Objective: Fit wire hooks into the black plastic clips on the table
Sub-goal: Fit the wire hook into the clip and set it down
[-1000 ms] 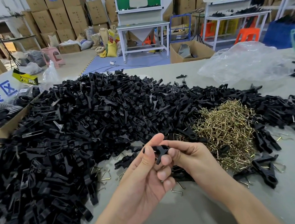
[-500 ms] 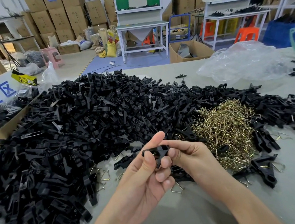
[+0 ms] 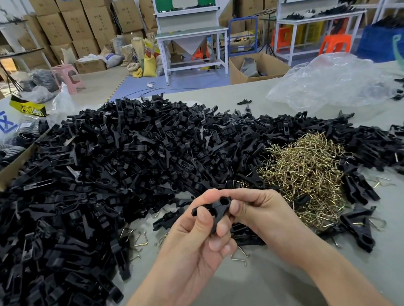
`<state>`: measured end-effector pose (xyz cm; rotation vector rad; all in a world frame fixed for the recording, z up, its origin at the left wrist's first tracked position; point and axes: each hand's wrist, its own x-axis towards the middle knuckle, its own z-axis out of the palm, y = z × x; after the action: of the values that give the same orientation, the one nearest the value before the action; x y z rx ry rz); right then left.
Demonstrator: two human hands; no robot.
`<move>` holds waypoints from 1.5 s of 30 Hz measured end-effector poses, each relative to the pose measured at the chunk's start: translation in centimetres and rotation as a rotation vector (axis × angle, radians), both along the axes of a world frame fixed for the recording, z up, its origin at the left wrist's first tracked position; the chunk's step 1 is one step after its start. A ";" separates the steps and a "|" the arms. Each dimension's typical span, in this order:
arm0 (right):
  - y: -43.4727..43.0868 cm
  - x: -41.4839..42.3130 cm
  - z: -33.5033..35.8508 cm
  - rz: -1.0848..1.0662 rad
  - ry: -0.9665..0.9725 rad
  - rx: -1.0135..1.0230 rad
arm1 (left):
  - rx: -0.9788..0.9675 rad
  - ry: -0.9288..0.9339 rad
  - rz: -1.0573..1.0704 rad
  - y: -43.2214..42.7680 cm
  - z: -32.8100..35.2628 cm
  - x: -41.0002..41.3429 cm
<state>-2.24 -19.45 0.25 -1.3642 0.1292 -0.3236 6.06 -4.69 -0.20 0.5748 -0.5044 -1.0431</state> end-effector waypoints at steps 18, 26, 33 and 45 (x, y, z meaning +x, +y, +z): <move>-0.2 0.3 -0.5 0.049 -0.012 0.013 | 0.024 0.145 -0.007 -0.1 0.2 0.2; -0.3 0.4 -0.5 0.039 -0.061 0.004 | 0.163 -0.082 0.110 -0.3 0.3 0.3; -1.0 -0.3 -1.2 -0.162 -0.039 -0.089 | 0.533 -0.812 0.572 0.2 0.7 -1.0; -4.6 -9.8 0.9 -0.669 -0.167 0.213 | 0.418 -1.055 0.412 -12.3 4.8 -8.4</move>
<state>-12.00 -24.09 1.12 -1.0455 0.4711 -0.9533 -2.31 -17.01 4.64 1.5504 -1.0322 -0.3711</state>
